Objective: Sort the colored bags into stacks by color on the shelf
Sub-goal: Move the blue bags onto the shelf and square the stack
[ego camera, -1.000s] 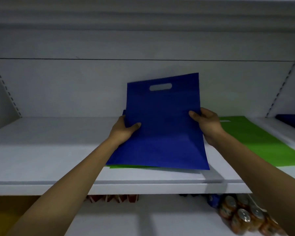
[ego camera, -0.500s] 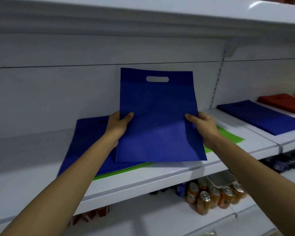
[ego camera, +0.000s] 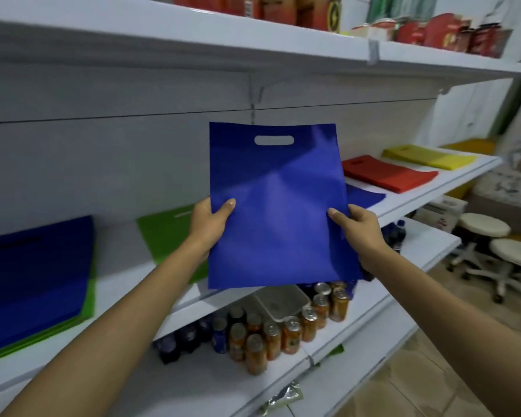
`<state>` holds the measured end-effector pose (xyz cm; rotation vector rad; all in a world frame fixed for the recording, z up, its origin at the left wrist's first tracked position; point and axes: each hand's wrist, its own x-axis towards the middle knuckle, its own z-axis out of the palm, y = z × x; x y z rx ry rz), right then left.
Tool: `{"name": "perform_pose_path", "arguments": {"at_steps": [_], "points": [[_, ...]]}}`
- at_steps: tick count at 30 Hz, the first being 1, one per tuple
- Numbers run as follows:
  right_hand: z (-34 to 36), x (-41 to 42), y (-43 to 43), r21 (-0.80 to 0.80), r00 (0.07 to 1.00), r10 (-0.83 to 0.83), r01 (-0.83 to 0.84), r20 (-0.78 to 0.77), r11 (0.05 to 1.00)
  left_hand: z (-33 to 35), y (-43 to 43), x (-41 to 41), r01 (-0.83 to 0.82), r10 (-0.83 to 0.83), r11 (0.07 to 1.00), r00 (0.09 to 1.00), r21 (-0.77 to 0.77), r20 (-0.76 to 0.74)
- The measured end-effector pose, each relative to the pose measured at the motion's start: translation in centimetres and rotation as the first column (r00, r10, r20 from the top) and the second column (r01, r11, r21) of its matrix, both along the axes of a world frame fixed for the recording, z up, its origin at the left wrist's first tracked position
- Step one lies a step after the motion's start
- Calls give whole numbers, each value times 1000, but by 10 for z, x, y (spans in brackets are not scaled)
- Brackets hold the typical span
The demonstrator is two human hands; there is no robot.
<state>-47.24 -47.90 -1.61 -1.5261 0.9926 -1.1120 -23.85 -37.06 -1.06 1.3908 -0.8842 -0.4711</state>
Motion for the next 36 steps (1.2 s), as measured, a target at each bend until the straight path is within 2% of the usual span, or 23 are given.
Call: {"name": "perform_pose_path", "arguments": {"at_steps": [8, 12, 15, 21, 29, 36], "points": [[-16, -104, -54, 74, 990, -140, 138, 29, 988, -20, -56, -99, 135, -132, 986, 991, 100, -32], [-23, -139, -71, 106, 985, -170, 166, 31, 980, -35, -71, -126, 117, -118, 979, 993, 166, -4], [-29, -153, -79, 126, 985, -174, 171, 15, 977, -41, -78, -139, 98, -112, 980, 991, 174, 70], [-39, -157, -101, 143, 983, -181, 179, 5, 973, -47, -99, -148, 63, -79, 989, 990, 134, 120], [-22, -147, -168, 53, 987, -160, 162, -28, 985, -48, -159, -141, 55, -56, 998, 998, 28, 22], [-14, -116, -251, -2, 991, -109, 109, -74, 994, -48, -212, -126, -30, 38, 999, 976, -40, 213]]}}
